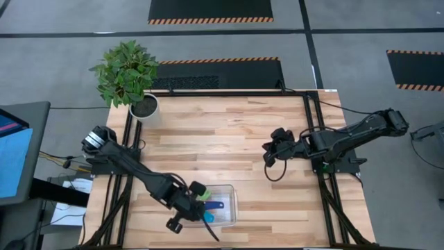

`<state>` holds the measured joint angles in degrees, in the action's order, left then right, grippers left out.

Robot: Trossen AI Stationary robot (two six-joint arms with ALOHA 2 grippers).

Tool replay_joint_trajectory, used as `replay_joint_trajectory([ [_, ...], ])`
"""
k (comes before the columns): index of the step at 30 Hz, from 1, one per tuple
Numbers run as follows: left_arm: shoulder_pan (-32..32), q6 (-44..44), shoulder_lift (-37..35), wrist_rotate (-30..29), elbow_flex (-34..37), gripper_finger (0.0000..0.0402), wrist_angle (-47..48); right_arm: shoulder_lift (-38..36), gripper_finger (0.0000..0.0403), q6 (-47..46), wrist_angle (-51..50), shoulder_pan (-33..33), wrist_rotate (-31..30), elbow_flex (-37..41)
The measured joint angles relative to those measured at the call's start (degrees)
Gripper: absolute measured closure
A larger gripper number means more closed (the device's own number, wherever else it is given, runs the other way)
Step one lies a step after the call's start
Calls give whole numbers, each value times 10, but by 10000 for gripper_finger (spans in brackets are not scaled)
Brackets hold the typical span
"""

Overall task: Nest measuring cups in basket
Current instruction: Stack the dark blue measuring cup on top of the orange measuring cup into the transparent bin

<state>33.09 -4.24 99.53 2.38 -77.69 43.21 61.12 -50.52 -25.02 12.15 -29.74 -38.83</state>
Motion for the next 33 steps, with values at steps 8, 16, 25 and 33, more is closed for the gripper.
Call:
replay_joint_trajectory([
  [8,14,-69,10,-26,0,401,28,0,333,0,3,15,4,0],
  [16,21,-59,10,5,8,401,54,0,333,-1,2,18,4,0],
  [25,22,-95,10,-20,8,366,54,0,333,-2,2,18,3,0],
  [33,23,-116,10,-11,8,308,58,0,333,-2,2,18,2,0],
])
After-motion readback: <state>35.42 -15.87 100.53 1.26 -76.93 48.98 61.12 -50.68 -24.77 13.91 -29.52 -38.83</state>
